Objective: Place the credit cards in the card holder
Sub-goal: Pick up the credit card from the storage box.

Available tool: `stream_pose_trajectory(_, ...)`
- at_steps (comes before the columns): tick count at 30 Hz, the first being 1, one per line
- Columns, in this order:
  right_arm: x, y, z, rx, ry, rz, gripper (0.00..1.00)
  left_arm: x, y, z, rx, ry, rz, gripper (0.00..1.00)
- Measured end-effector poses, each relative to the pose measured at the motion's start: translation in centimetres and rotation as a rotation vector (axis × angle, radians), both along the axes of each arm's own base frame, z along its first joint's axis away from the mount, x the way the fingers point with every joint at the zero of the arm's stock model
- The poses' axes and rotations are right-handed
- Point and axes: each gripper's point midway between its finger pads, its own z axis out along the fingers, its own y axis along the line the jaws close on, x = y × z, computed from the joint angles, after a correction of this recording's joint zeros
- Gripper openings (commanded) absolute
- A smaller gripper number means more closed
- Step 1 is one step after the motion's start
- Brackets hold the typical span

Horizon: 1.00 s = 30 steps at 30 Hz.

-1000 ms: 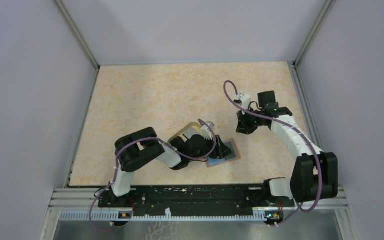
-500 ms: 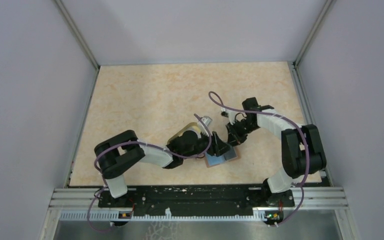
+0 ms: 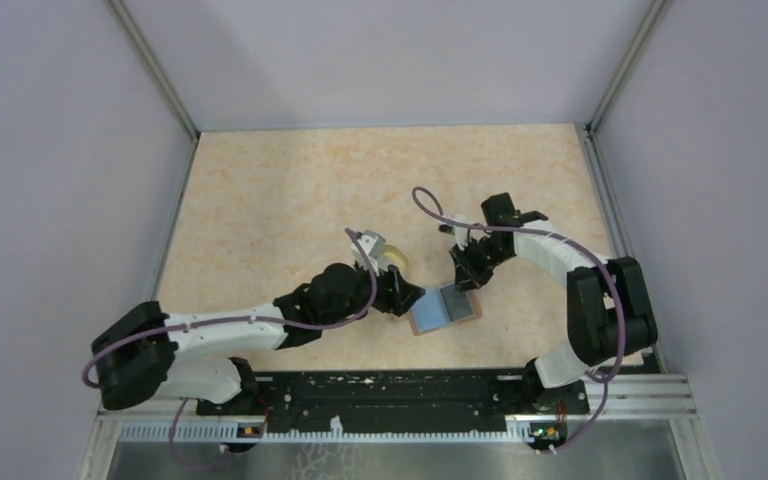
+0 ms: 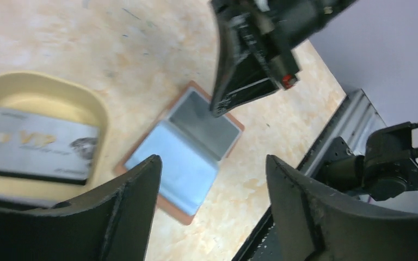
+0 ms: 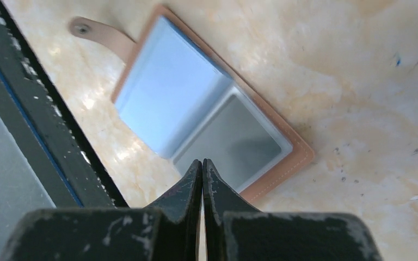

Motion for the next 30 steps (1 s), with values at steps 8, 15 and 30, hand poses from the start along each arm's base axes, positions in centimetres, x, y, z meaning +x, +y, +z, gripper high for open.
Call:
stream_pose_trajectory(8, 1.2, 3.4, 9.8, 0.276, -0.332, 0.156, 0.39, 0.3, 7.9, -1.2, 0.034, -0.063, 0.182, 0.99)
stream_pose_trajectory(15, -1.6, 9.9, 12.4, 0.45, -0.438, 0.421, 0.45, 1.1, 12.7, -3.5, 0.008, -0.017, 0.335, 0.96)
stream_pose_trajectory(30, 1.9, 20.6, 9.1, 0.414, -0.205, 0.296, 0.46, 0.9, 16.8, -7.4, -0.081, 0.145, 0.558, 0.91)
